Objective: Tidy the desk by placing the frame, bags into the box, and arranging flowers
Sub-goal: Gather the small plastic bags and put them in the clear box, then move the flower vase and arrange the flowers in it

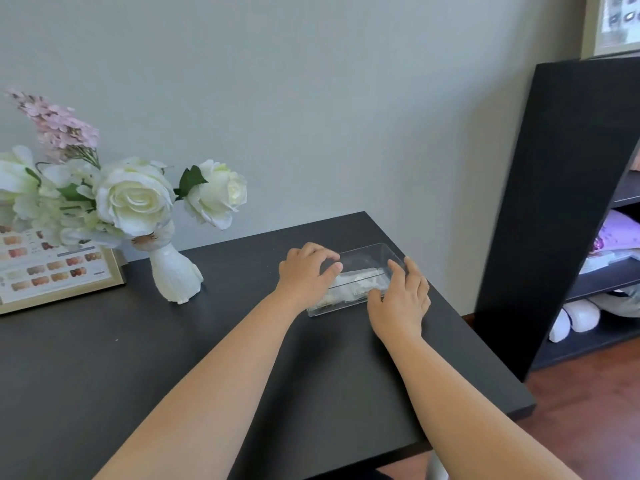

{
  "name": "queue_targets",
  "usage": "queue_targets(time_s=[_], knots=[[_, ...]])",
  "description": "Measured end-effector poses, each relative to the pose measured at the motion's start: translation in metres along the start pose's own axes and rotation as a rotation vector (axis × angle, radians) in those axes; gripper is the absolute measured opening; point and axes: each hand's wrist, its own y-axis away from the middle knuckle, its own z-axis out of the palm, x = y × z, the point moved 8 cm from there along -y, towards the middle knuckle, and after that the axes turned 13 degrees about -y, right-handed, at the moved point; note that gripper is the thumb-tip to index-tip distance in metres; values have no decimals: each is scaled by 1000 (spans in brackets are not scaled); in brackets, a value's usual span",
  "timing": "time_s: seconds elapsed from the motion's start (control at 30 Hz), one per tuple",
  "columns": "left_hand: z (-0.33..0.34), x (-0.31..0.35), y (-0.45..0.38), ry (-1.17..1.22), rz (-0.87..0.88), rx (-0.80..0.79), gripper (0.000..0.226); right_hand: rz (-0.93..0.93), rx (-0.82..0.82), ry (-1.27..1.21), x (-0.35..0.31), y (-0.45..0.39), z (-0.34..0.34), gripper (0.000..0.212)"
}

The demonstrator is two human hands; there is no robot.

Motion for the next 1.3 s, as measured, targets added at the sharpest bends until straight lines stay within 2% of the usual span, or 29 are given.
queue_targets(time_s=[0.27, 0.47, 0.6, 0.77, 0.87, 1.0, 1.1, 1.17, 1.23, 1.3], knots=[[0, -43, 49, 42, -109, 99, 31, 75, 15, -23, 7, -3, -4, 63], [17, -60, 71, 106, -291, -51, 38, 59, 15, 61, 3, 0, -6, 64], [23, -54, 83, 160, -296, -58, 37, 60, -7, 75, 2, 1, -6, 64], [25, -52, 103, 95, -217, -110, 57, 30, 6, 2, -2, 5, -12, 58], [18, -78, 123, 68, -242, -103, 64, -134, -5, 5, -20, 17, -9, 49], [3, -131, 154, 6, -284, -112, 63, -578, -135, 36, -73, 59, 19, 33], [-14, -176, 180, 0, -346, -93, 57, -811, -306, 31, -110, 96, 54, 23], [-25, -204, 195, -2, -378, -72, 52, -838, -474, 33, -127, 112, 87, 15], [-32, -230, 207, 1, -392, -66, 48, -740, -608, 43, -134, 117, 124, 17], [-35, -257, 212, -23, -387, -90, 46, -622, -666, 20, -138, 115, 159, 20]])
